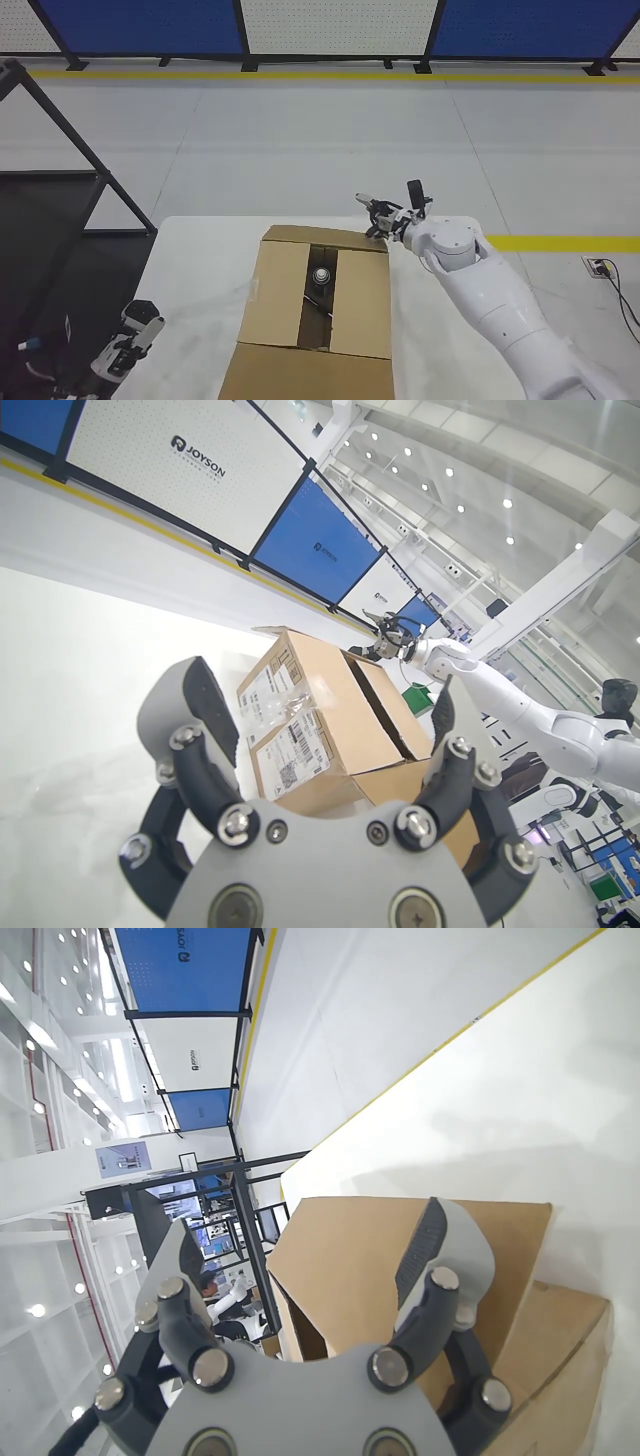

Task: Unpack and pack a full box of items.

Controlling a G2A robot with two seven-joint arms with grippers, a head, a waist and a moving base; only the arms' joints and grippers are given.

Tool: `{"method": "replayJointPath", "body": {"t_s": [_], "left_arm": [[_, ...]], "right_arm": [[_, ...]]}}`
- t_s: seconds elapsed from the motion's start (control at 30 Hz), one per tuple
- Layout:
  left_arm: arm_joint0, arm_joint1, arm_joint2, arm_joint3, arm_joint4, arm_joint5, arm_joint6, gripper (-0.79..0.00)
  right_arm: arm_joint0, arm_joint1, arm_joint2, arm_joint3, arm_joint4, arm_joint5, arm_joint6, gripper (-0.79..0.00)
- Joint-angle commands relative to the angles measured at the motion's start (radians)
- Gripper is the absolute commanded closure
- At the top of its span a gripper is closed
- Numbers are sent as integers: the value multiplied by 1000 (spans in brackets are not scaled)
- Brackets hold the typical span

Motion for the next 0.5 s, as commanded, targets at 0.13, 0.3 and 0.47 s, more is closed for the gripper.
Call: {"method": "replayJointPath", "body": {"t_s": [0.13, 0.3, 0.47], "left_arm": [[3, -1, 0, -2, 9, 6, 9, -785], [1, -4, -3, -5, 4, 29, 32, -785], [-10, -4, -23, 5, 7, 56, 52, -785]], "right_arm": [[-43, 12, 99, -50, 116, -126, 51, -785], [-113, 34, 166, -160, 160, -187, 168, -785], [-212, 64, 205, -346, 96, -188, 247, -785]]}}
